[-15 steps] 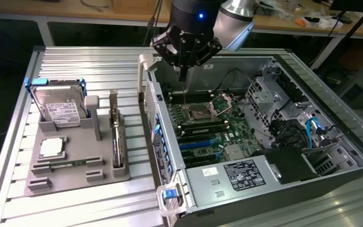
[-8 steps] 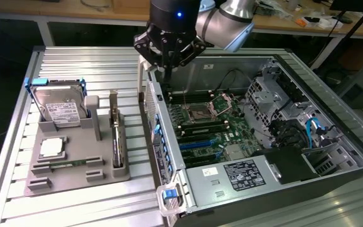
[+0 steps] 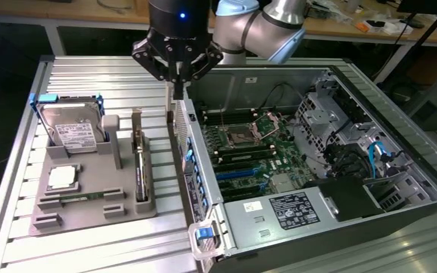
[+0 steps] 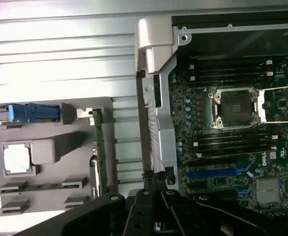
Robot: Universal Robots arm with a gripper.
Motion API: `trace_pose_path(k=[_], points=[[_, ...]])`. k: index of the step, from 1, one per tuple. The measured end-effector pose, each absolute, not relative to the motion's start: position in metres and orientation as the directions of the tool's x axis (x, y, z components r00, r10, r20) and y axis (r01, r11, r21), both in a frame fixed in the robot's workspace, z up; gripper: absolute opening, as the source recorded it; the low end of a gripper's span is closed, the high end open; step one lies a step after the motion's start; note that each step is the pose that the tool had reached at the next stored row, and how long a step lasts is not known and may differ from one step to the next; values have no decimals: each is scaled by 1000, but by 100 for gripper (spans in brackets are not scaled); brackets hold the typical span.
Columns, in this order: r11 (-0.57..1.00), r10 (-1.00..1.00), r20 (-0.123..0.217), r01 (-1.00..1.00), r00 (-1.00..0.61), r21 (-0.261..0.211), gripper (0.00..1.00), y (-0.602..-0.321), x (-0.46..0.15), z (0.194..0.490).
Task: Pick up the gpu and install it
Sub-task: 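Reach for the gpu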
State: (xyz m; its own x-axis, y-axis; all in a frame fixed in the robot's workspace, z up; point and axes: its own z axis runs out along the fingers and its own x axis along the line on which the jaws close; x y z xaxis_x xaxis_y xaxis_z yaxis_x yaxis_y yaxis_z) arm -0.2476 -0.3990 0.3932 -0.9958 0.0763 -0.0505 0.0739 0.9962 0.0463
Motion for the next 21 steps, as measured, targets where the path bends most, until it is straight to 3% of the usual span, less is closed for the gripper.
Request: trace_pose_path(k=[21], points=[[996,76,-58,74,-995,47,11,-399,-339,393]])
